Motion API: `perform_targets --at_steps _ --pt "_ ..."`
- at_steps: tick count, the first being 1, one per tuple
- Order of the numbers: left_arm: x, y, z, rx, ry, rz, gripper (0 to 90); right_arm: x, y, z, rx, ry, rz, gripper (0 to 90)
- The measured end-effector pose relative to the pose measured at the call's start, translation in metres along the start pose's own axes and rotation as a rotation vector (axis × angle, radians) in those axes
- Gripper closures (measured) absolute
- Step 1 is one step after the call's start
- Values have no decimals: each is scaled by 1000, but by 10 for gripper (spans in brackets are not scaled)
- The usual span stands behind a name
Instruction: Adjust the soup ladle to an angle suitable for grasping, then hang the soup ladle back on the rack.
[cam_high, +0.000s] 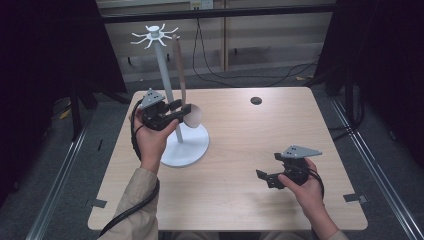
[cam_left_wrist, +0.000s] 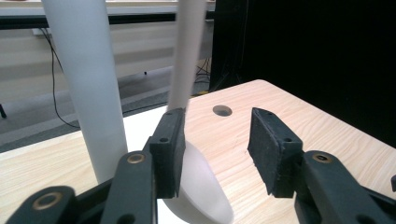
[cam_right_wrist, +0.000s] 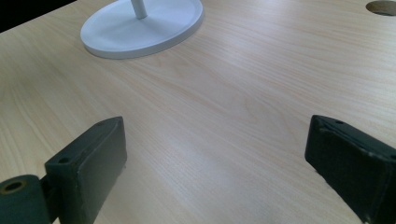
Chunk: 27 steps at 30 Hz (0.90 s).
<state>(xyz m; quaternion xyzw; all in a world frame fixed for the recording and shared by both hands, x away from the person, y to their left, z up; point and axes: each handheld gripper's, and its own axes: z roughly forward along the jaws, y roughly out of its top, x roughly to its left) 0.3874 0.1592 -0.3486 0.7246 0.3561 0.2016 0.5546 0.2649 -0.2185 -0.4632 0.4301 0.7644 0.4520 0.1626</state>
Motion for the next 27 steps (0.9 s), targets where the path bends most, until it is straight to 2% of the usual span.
perform_targets --at_steps 6,9,12,19,25,27 --pt "-3 -3 -4 -4 -2 -4 474 1 0 0 1 3 -3 54" --pt "-4 -5 -5 3 -17 0 455 1 1 -1 -4 3 -6 54" --pt "-5 -8 -7 4 -18 -14 409 2 1 -1 -2 2 -8 54" --pt "-6 -16 -10 19 -28 10 311 2 1 -1 -3 3 -7 53" --pt "-5 -25 -13 23 -36 -21 239 1 -1 -4 3 -4 -4 54" --pt "-5 -28 -14 21 -25 -16 207 0 -1 -5 -1 -8 -8 53"
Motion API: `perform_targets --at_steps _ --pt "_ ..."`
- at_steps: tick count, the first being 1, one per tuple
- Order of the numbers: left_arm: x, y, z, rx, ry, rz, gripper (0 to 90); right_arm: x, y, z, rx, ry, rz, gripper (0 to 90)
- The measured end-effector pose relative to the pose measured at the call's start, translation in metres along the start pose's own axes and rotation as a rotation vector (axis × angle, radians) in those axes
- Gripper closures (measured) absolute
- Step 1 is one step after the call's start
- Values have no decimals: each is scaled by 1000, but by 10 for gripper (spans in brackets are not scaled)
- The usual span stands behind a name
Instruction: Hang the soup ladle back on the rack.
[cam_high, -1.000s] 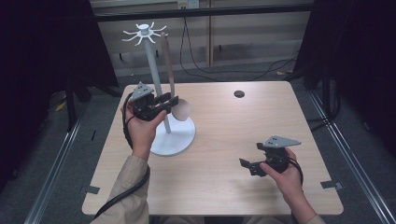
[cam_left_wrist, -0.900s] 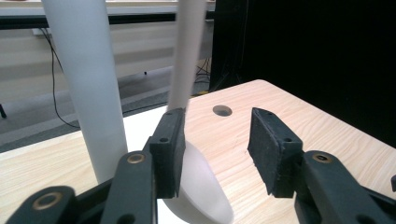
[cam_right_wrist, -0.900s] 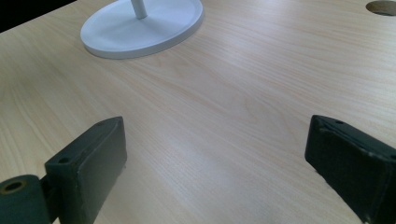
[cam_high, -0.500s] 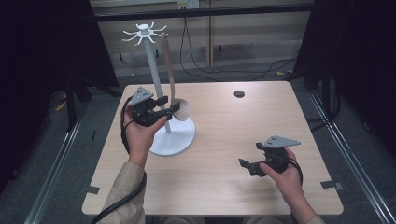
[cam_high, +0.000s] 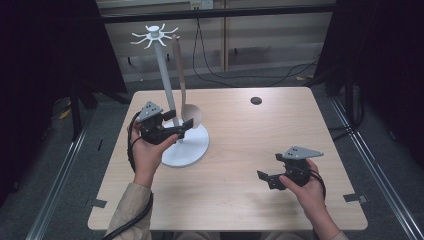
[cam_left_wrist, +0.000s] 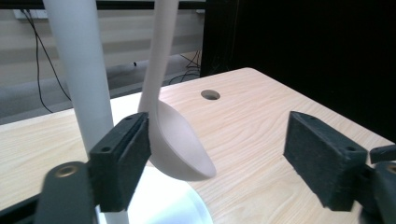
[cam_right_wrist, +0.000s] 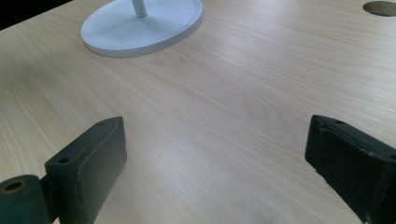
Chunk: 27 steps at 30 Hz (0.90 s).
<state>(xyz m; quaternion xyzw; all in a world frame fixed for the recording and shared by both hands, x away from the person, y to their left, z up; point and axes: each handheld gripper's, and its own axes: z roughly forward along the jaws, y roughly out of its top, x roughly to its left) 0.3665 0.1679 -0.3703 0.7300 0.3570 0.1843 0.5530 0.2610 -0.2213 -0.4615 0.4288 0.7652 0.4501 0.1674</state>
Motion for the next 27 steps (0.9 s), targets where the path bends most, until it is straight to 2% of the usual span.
perform_targets --at_steps 2,12,13,16,21,22,27 --pt "1 -3 -1 5 -1 12 185 0 0 -1 2 -3 1 54" --pt "0 -17 -4 16 6 12 129 0 -1 1 13 2 -6 54" --pt "1 -18 -5 22 1 24 129 0 -1 1 13 2 -6 54" --pt "-2 -22 -5 17 3 17 128 0 -1 1 14 1 -7 54" --pt "-3 -28 -5 32 -1 31 126 0 -2 1 14 0 -9 54" --pt "-4 -30 -4 27 -3 20 126 0 -1 0 14 0 -9 53" --pt "-4 -37 -4 41 1 23 127 0 -2 0 15 -1 -5 54"
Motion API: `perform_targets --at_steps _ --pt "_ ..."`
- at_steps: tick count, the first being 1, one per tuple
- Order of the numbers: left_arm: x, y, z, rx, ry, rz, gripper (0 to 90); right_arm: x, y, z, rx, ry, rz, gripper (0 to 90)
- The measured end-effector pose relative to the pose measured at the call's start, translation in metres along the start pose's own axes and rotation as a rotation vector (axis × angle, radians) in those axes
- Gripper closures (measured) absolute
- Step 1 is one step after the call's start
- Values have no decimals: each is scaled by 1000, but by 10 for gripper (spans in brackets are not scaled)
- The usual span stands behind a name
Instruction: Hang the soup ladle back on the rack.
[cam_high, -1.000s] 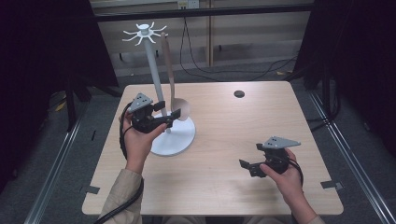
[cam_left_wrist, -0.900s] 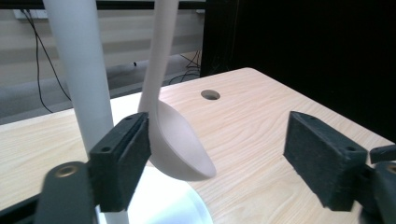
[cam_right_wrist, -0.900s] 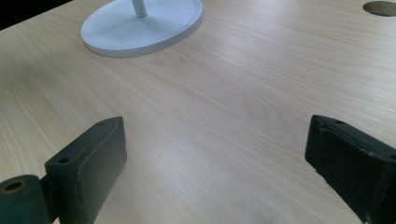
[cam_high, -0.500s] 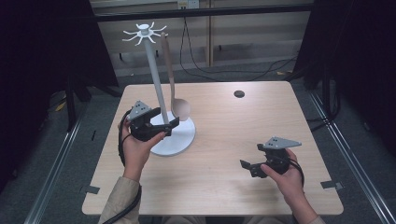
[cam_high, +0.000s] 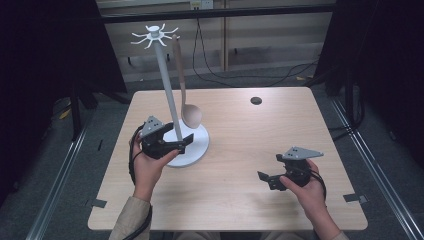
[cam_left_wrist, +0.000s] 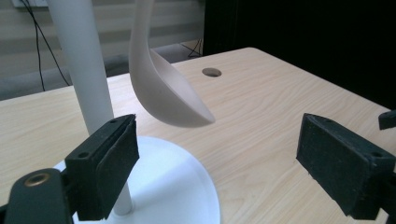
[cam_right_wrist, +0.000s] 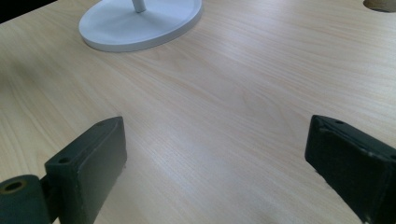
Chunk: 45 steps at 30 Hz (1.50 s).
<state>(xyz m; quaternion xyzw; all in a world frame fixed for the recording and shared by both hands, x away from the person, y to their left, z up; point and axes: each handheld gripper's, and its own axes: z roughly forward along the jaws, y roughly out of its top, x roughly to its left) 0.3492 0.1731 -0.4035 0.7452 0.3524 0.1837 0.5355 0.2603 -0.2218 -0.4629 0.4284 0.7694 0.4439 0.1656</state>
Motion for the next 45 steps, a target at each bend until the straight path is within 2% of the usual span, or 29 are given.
perform_targets --at_steps 8,15,17,19,24,37,45 --pt "1 -13 -1 18 2 -1 130 0 -1 0 3 0 -4 54" --pt "3 -23 -2 19 14 -29 128 0 -1 0 7 1 -7 54" --pt "4 -26 -3 25 6 -22 125 0 -1 0 7 0 -7 55" --pt "4 -29 -2 22 2 -39 123 0 -1 0 9 0 -5 54" --pt "3 -35 -1 40 17 -35 115 0 -1 1 10 -1 -7 54" --pt "4 -50 -2 67 16 -16 99 0 -3 -1 14 -5 -7 55" --pt "1 -50 -2 62 18 -14 96 1 -5 1 27 -13 -23 55"
